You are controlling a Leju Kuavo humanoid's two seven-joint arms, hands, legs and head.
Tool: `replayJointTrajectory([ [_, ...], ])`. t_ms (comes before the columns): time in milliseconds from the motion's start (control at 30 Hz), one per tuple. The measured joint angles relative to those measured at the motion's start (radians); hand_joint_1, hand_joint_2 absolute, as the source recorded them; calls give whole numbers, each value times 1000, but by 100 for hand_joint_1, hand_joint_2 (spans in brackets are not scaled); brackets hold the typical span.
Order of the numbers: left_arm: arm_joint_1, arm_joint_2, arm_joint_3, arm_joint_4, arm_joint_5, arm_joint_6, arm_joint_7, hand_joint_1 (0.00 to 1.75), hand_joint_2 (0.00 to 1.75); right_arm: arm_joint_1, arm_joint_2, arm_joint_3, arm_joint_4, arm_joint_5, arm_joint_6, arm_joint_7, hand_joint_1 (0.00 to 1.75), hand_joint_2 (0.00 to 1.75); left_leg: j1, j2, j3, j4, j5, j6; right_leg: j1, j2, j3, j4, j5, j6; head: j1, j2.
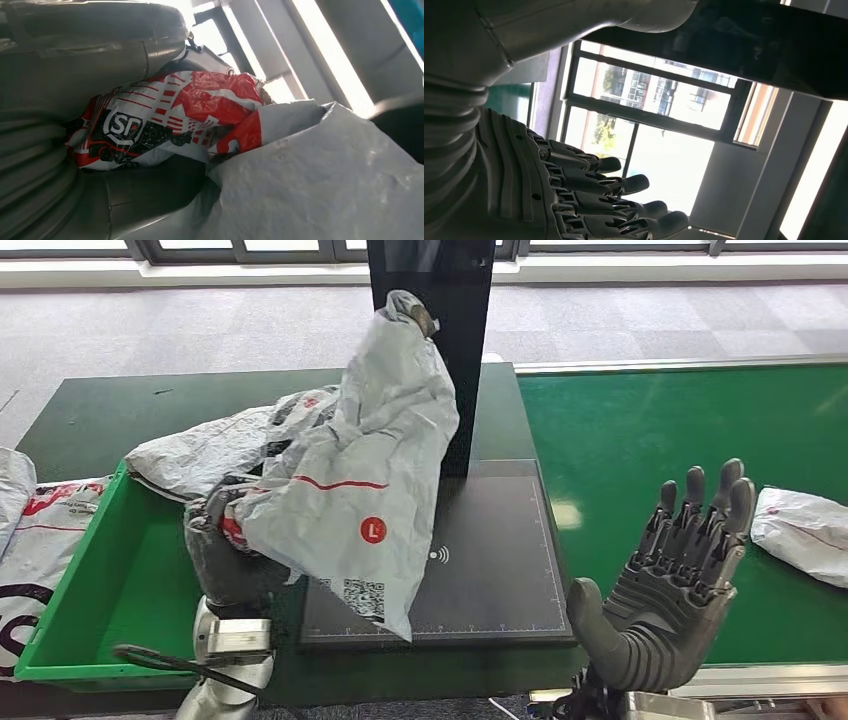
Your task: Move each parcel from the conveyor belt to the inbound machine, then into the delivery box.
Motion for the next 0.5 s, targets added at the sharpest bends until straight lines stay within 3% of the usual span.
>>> replayJointTrajectory([
  [267,34,3,102,-117,45,0,-1,175,175,-1,2,0,12,-8,-7,-2,0,175,0,0,0,0,0,0,0,0,1,0,0,0,0,0],
  [500,6,10,210,-55,126,0,0,175,175,-6,3,17,45,-26,-53,-14,0,175,0,-1,6,0,1,0,0,0,0,0,0,0,0,0],
])
